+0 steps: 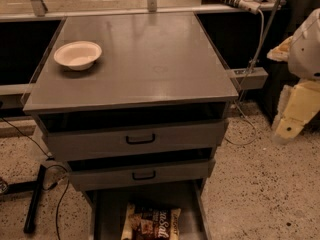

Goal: Pick brown chip bag from bottom drawer and place on counter

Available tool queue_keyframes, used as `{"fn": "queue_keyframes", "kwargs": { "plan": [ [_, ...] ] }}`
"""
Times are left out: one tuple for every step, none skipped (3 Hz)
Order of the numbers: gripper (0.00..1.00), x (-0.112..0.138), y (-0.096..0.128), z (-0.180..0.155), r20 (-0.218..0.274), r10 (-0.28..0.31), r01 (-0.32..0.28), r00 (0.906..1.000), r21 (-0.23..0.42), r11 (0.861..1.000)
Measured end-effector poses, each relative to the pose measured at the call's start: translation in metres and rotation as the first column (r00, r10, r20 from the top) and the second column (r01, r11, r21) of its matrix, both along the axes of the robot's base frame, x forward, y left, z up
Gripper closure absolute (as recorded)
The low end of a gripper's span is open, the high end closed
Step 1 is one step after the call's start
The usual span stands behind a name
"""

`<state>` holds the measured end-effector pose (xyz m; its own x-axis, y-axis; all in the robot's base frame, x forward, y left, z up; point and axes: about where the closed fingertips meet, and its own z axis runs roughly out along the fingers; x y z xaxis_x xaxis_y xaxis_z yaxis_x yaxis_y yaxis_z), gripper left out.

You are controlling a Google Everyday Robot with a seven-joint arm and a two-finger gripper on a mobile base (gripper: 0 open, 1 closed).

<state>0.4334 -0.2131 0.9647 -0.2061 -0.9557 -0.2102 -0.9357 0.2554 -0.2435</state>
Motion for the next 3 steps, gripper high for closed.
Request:
{"fn": "queue_keyframes", "kwargs": {
  "plan": [
    [0.0, -0.009, 0.004, -0.035, -0.013, 0.019, -0.019, 0.9997, 0.012, 1.0],
    [0.0, -0.02, 0.007, -0.085, -0.012, 0.062, -0.061, 0.998, 0.069, 0.996],
    [0.0, -0.026, 0.01, -0.142, 0.021, 0.115, -0.117, 0.9932, 0.162, 0.98]
  ]
}}
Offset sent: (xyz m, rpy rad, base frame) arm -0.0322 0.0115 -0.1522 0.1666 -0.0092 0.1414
